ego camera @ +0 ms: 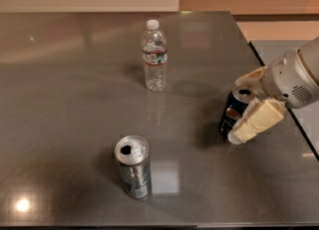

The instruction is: Move pepsi can near water bottle

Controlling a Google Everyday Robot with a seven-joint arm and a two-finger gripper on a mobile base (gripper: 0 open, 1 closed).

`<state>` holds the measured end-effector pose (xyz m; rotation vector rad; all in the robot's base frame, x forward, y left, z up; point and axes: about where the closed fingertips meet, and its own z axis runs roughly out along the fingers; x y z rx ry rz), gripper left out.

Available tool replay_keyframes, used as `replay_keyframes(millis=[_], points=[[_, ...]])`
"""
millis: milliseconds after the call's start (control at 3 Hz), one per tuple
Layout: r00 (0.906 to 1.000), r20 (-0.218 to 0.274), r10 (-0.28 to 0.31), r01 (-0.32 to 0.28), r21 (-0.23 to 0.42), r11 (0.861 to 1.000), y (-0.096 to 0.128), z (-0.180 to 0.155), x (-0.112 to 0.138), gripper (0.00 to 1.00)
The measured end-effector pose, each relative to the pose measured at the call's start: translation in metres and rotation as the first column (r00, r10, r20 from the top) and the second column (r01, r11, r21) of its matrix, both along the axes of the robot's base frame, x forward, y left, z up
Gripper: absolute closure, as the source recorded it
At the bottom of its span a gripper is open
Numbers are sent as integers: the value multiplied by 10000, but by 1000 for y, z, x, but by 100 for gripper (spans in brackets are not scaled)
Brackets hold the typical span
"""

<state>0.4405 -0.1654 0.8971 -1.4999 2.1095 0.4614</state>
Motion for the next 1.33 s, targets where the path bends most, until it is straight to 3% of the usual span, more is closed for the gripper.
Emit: replay_keyframes(millis=[667, 1000, 1333], points=[[10000, 8, 65, -66, 251, 9997, 6, -3, 7, 61], [9998, 61, 205, -207, 414, 9989, 20, 6, 25, 85], [9989, 256, 381, -397, 665, 9970, 40, 18, 50, 100]])
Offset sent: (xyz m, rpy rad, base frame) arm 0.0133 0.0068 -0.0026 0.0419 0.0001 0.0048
